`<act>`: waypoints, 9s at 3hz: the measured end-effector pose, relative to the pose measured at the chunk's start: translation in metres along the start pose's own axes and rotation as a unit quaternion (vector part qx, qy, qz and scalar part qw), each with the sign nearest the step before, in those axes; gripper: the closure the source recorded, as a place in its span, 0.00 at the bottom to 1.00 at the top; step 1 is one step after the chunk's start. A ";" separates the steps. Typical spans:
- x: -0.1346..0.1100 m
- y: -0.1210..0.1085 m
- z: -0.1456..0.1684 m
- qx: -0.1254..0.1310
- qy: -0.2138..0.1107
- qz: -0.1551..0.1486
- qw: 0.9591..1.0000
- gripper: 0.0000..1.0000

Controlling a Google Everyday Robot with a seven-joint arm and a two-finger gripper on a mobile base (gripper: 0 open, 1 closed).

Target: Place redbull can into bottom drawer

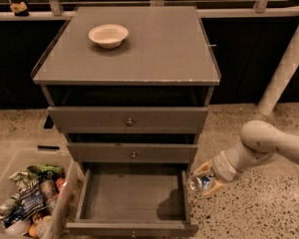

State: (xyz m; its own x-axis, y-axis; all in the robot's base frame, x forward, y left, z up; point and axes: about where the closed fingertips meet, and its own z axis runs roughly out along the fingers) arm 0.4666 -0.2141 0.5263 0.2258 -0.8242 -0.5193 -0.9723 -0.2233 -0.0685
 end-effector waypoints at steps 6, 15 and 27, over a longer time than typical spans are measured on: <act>-0.002 0.034 0.234 -0.159 -0.171 0.008 0.972 1.00; 0.015 0.001 0.287 -0.150 -0.081 -0.049 0.984 1.00; 0.052 -0.060 0.337 0.028 0.101 -0.150 0.983 1.00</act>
Offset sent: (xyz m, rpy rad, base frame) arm -0.0655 0.1861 -0.2207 0.4060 0.5528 0.4382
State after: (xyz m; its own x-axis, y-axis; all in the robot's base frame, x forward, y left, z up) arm 0.5163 -0.0681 0.2165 0.5053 -0.8133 -0.2886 -0.8603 -0.4485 -0.2423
